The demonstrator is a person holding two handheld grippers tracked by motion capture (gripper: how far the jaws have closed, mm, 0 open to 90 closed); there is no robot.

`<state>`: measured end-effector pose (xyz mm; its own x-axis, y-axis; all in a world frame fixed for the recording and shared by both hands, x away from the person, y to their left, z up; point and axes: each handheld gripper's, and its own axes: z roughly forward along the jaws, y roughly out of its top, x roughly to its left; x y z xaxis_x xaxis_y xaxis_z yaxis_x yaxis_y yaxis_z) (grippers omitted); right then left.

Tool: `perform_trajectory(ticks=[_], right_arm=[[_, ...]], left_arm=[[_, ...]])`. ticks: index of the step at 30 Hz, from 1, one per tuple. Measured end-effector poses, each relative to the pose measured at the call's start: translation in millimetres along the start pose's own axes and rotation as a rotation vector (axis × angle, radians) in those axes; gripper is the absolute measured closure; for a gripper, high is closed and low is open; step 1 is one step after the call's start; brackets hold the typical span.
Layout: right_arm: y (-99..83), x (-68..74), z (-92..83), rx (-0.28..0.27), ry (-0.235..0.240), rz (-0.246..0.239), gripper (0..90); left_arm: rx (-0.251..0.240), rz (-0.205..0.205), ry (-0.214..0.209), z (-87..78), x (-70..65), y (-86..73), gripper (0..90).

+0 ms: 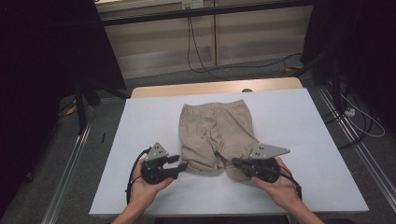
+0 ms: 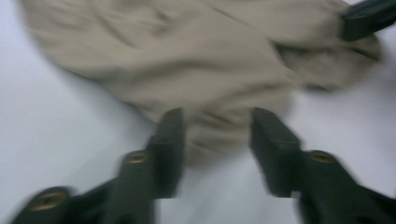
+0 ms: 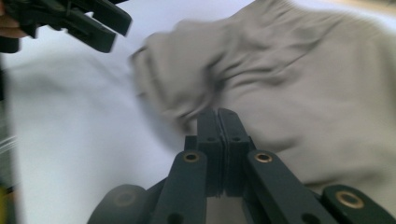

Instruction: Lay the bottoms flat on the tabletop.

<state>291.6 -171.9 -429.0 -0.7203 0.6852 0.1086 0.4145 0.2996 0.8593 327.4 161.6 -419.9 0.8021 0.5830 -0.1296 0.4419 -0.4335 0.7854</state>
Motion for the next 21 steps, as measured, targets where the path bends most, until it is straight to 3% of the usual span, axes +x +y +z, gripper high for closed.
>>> perform_trajectory(ticks=[2,3,6,9,11,12,13,14,15,16,18,21], right_arm=[[-6.1,10.4,4.0,0.027,0.021,-0.024,89.6],[-8.9,18.8,10.8,0.055,0.047,-0.047,87.0],[-9.1,21.3,18.2,0.067,0.061,-0.054,83.1],[-15.0,20.5,30.5,0.123,0.059,-0.062,79.9],[-20.1,16.4,38.8,0.180,0.056,-0.066,81.0],[-20.1,16.4,38.8,0.180,0.056,-0.066,81.0],[-19.1,11.7,39.1,0.172,0.013,-0.083,82.2],[-19.1,11.7,39.1,0.172,0.013,-0.083,82.2],[-18.9,4.0,38.7,0.171,0.001,-0.036,82.5],[-18.9,4.0,38.7,0.171,0.001,-0.036,82.5],[-18.5,-1.2,37.3,0.167,-0.054,-0.051,82.7],[-17.1,-12.0,36.0,0.162,-0.105,-0.054,82.8]], left_arm=[[0.035,0.027,-0.068,3.2,-9.6,-3.8,69.1],[0.042,0.048,-0.078,6.7,-13.5,-4.0,72.4],[0.074,0.086,-0.092,25.1,-19.1,-3.2,69.2],[0.111,0.103,-0.108,41.3,-20.8,-0.7,61.7],[0.116,0.114,-0.089,48.2,-20.4,1.9,53.8],[0.117,0.118,-0.083,51.2,-19.4,3.2,53.8],[0.119,0.120,-0.073,54.4,-18.3,4.0,47.9],[0.118,0.119,-0.056,56.7,-17.3,4.8,47.9],[0.119,0.123,-0.049,61.6,-13.9,6.9,40.3],[0.119,0.123,-0.049,61.6,-13.9,6.9,37.3],[0.116,0.149,-0.008,66.0,-12.3,10.4,37.3],[0.115,0.148,0.012,74.4,-9.1,15.8,29.2]])
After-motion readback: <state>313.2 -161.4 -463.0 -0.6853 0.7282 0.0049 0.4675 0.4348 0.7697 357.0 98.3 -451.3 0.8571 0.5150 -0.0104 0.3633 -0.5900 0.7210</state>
